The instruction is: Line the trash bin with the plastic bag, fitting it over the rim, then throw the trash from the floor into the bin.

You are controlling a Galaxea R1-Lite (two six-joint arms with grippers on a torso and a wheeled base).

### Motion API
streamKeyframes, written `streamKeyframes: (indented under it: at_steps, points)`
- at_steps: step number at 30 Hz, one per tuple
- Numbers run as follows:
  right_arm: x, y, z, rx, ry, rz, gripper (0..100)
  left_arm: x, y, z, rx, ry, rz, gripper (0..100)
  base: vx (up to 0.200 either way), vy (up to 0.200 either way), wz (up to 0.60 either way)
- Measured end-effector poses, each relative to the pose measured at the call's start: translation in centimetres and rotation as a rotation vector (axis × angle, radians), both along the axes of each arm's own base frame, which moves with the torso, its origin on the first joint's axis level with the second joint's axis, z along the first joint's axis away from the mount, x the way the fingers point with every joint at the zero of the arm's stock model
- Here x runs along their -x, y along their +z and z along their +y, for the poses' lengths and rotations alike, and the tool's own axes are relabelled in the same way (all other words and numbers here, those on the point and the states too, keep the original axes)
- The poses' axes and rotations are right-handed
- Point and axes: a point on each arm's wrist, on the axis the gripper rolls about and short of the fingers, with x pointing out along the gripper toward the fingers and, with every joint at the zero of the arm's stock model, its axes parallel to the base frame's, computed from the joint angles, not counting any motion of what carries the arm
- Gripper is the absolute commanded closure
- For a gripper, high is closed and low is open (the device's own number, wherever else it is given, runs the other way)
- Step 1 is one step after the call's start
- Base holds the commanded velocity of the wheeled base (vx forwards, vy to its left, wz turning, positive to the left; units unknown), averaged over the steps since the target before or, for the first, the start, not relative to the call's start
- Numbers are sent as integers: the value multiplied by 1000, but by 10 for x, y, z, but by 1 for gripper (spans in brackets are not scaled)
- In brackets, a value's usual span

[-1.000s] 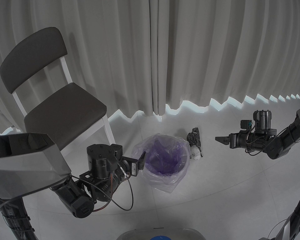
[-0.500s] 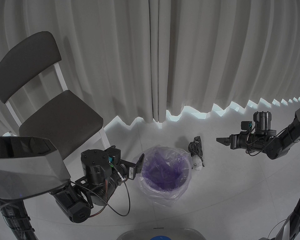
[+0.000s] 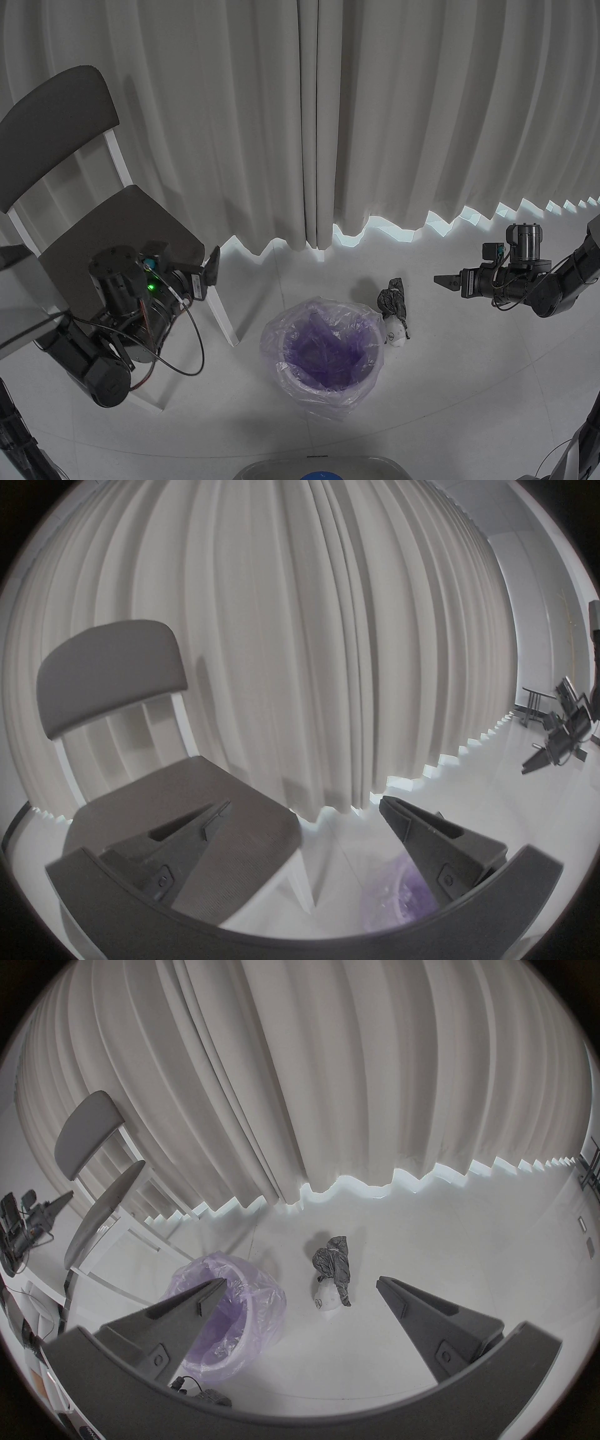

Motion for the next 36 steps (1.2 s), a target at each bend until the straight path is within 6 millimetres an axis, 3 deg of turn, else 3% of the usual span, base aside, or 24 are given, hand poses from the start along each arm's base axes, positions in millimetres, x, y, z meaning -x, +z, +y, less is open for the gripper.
streamKeyframes:
  at_steps: [6,14,18,27,36]
  points:
    - [-6,-7,-5,0,-13,12,0,6,18,10,22,-3,-52,0,0,0,0]
    - [-8,-10,-6,0,-16,20,0,20,28,12,39,-129,-181,0,0,0,0]
    - [-8,-10,-6,-2,-18,21,0,21,22,12,14,-155,-173,0,0,0,0]
    - [-8,-12,-6,-1,-18,27,0,16,16,19,6,-182,-153,0,200,0,0]
    - [-8,-14,-7,0,-20,36,0,18,17,20,8,-184,-153,0,0,0,0]
